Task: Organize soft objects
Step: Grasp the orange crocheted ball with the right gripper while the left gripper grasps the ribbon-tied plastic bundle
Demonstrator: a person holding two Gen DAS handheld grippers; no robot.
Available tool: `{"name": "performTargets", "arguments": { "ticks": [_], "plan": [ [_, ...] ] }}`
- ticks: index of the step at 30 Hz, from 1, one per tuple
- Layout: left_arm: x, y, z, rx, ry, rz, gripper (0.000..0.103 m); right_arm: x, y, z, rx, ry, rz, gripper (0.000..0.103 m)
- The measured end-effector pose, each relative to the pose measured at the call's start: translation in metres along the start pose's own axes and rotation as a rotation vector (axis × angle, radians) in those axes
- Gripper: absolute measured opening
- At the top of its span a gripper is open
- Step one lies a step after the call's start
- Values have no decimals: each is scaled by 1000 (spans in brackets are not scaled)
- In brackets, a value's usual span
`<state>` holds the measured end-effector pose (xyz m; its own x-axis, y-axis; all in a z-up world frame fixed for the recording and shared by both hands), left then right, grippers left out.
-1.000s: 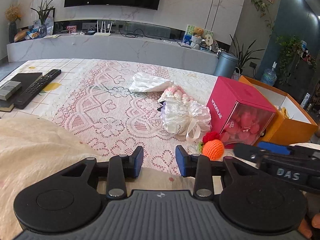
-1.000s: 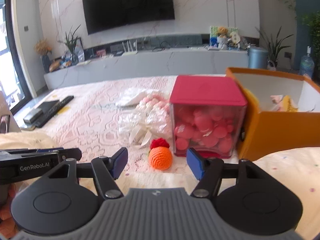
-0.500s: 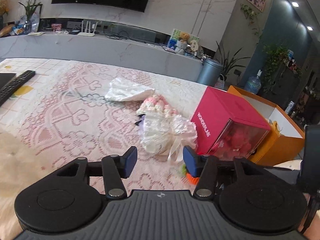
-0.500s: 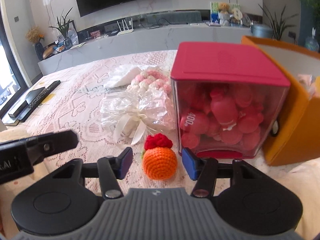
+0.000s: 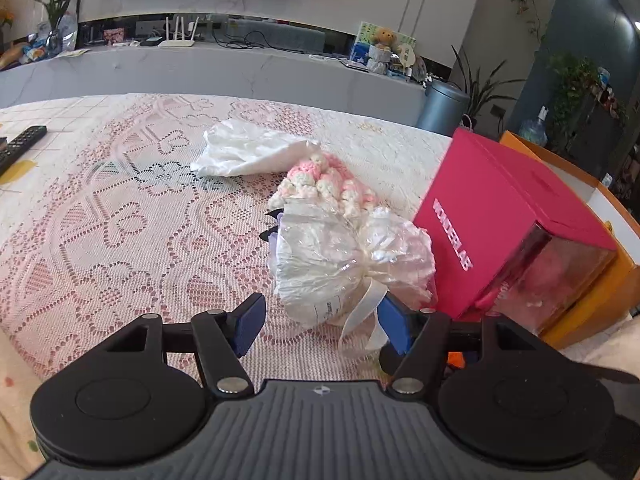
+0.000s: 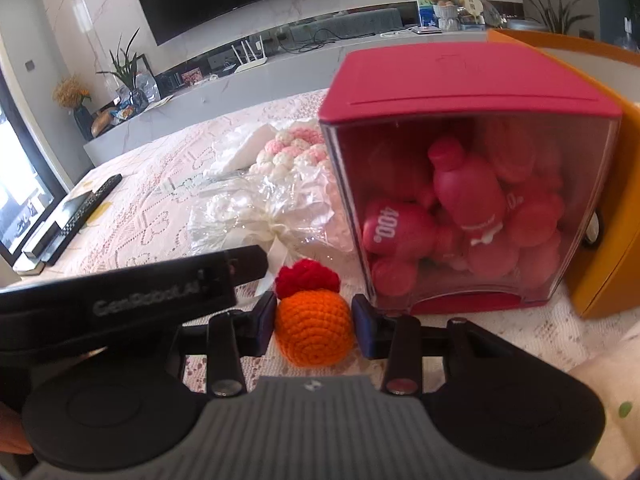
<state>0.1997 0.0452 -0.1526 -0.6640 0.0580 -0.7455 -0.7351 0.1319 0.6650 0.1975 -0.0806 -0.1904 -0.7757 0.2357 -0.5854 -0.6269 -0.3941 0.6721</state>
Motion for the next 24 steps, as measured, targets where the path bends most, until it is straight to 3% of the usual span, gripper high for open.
{"name": "performTargets", "arguments": {
  "ticks": [4, 6, 8, 11, 24],
  "plan": [
    [-1, -9, 1, -7, 12, 12, 74, 3, -3, 2, 4, 13, 11, 41],
    [-1, -13, 1, -9, 11, 27, 65, 3, -3, 2, 6, 20, 9, 41],
    [-1, -17, 3, -5, 29, 32, 49, 4, -2, 2, 5, 20, 8, 41],
    [0, -16, 4, 1, 39, 23, 42, 3, -2, 2, 2, 11, 8, 41],
    [1, 36, -2, -57, 23, -89, 36, 4, 17, 6, -46, 28, -32, 41]
  ]
}}
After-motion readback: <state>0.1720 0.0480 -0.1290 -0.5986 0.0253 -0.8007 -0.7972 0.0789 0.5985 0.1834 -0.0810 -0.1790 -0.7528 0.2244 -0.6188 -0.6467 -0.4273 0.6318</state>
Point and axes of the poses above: each gripper's, at about its wrist camera, not at the fingertips, and y roughly against the way its jaws point, z to its left, x to its underside, the point moved 5 cm from there along -y, roughly the way its jaws point, and after that the axes turned 14 degrees about -y, right-handed, at the moved point
